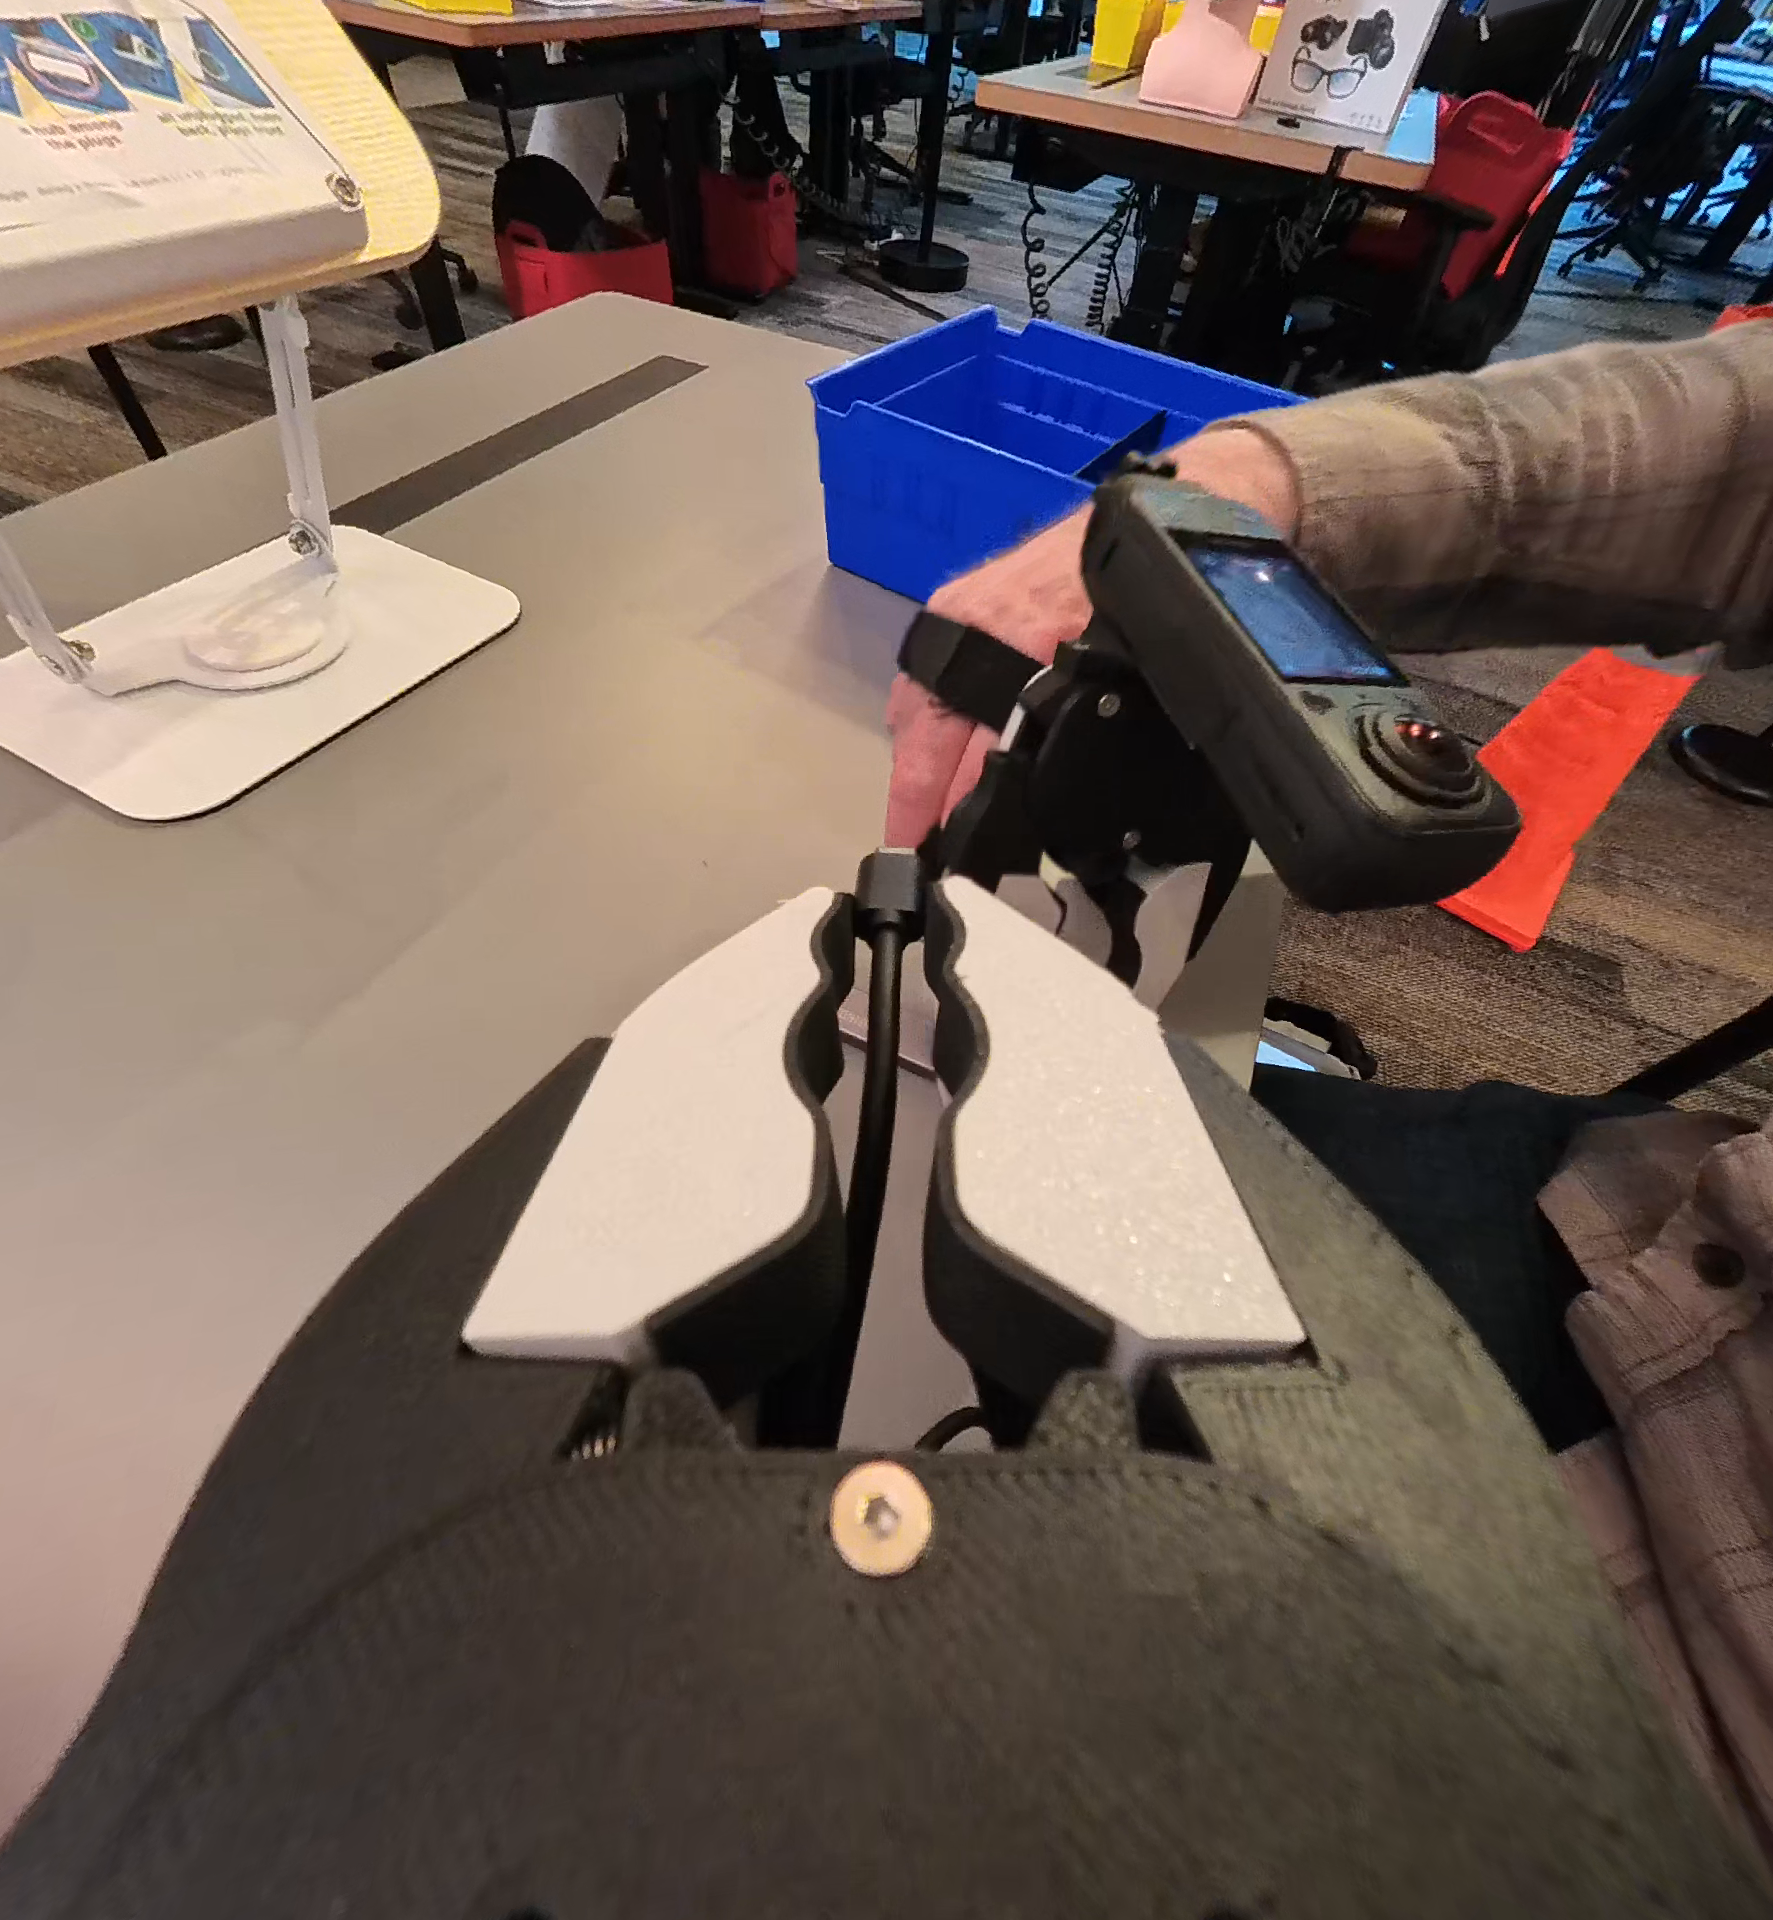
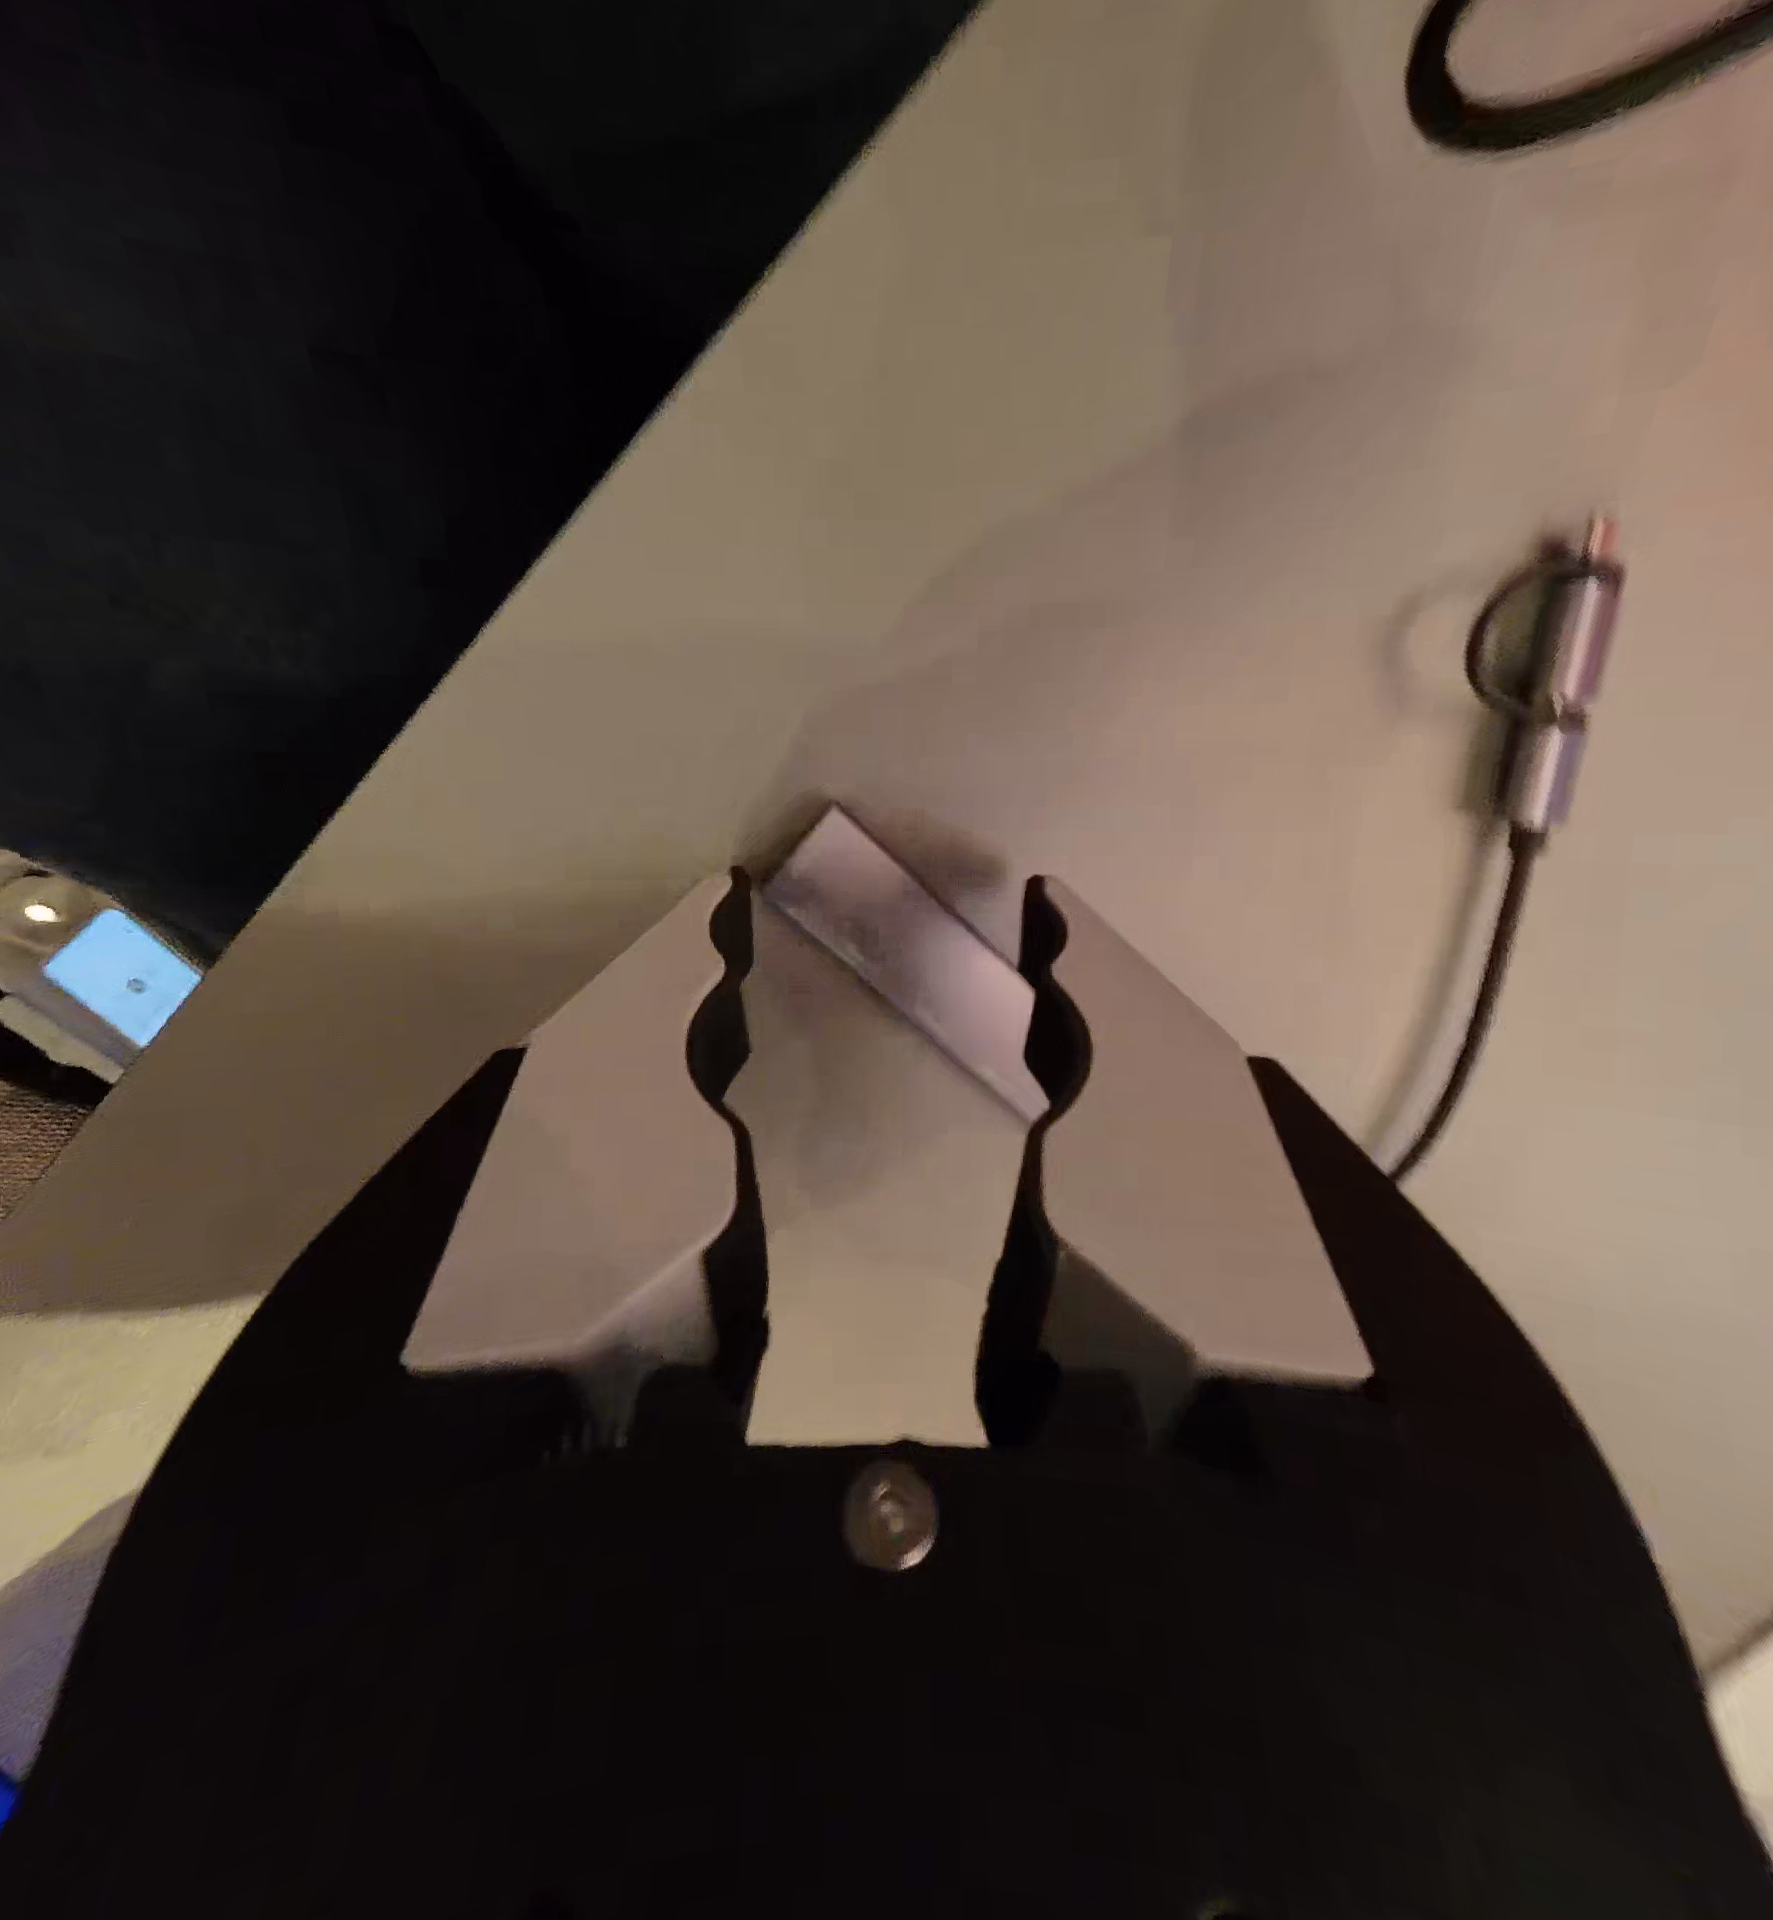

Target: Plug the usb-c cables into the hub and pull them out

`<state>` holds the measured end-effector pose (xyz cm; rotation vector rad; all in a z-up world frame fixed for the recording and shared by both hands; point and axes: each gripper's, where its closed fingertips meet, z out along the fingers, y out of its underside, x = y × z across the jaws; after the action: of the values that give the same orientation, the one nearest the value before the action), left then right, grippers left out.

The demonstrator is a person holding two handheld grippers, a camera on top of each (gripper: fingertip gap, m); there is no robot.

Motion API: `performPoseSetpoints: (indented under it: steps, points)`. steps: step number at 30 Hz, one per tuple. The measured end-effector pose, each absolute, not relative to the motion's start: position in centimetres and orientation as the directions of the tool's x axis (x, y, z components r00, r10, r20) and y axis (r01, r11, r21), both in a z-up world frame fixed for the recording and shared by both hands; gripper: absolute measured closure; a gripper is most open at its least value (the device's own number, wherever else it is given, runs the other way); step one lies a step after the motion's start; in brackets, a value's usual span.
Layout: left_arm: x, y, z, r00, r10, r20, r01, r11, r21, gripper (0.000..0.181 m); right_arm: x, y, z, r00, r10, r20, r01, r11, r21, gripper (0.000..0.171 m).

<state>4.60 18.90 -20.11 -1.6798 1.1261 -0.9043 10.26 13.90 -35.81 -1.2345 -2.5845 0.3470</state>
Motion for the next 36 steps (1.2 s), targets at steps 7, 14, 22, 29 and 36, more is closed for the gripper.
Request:
performPoseSetpoints:
  steps: [7, 14, 22, 29, 36]
  points:
    - [3.9, 19.5, -20.4, 0.323, -0.94, 0.109, -0.282, -0.206, -0.937, 0.169, 10.6, 14.2, -36.1, -0.63, 0.775, -0.04, 0.747, 0.591, -0.305, 0.142]
    - [3.3, 20.0, -20.3, 0.338, -0.934, 0.115, -0.27, -0.214, -0.939, 0.169, 7.1, 16.8, -35.9, -0.152, 0.983, -0.103, 0.906, 0.097, -0.412, 0.146]
    - [3.0, 20.2, -19.9, 0.35, -0.931, 0.1, -0.273, -0.204, -0.94, 0.169, 8.7, 17.7, -36.0, -0.399, 0.914, 0.073, 0.839, 0.396, -0.373, 0.131]
    - [2.6, 20.4, -20.1, 0.361, -0.929, 0.087, -0.282, -0.198, -0.939, 0.169, 7.6, 17.1, -36.1, -0.474, 0.88, 0.023, 0.772, 0.428, -0.47, 0.151]
    - [2.4, 20.5, -20.9, 0.358, -0.931, 0.076, -0.304, -0.193, -0.933, 0.169, 7.3, 18.1, -34.6, -0.314, 0.949, -0.036, 0.769, 0.231, -0.596, 0.152]
